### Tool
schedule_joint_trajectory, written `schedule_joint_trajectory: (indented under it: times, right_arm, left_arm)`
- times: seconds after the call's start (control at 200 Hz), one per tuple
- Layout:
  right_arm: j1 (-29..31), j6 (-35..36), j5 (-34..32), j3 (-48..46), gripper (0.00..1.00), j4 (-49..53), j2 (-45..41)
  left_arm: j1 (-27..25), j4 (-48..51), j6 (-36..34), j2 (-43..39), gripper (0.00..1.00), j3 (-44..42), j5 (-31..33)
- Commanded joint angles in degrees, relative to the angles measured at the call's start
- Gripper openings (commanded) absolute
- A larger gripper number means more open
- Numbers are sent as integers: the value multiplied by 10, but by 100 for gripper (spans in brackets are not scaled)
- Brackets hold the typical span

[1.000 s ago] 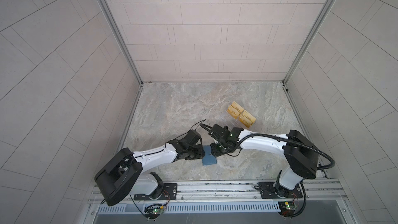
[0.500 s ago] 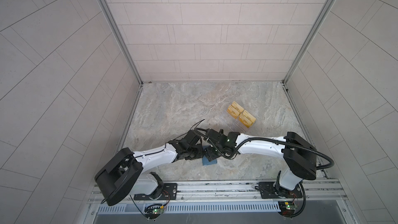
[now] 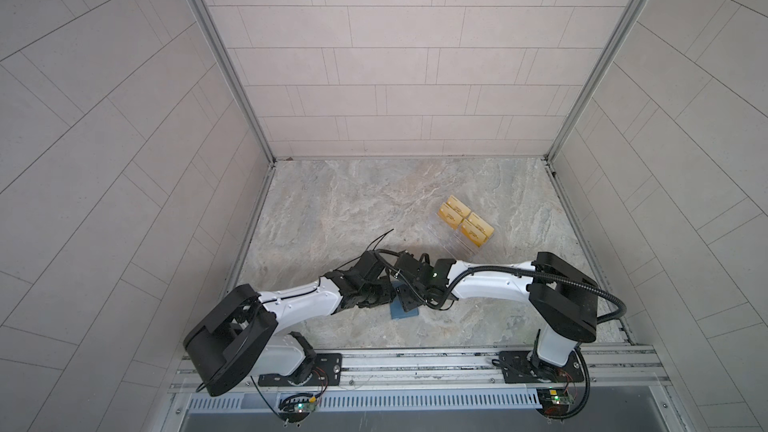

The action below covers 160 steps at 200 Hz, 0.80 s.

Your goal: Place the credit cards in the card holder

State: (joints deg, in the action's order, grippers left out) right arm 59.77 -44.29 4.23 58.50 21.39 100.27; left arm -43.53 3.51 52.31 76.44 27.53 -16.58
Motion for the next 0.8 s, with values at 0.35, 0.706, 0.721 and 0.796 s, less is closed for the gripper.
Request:
schedule_joint_trajectory:
  times: [0.35, 0.706, 0.721, 0.796]
  right_arm:
    - [-45, -63, 40, -52, 62, -91, -23]
    - [-119, 39, -5, -20, 68, 53, -133]
    - [-128, 44, -4, -25, 67, 55, -138]
    - [-173, 71, -2, -46, 63, 59, -160]
  left_arm:
    - [38, 3, -25, 39, 32, 51, -14]
    - [87, 200, -153, -17, 52, 171, 17]
    - [92, 202, -162, -13, 52, 181, 15]
    - [105, 202, -213, 38, 53, 249, -17]
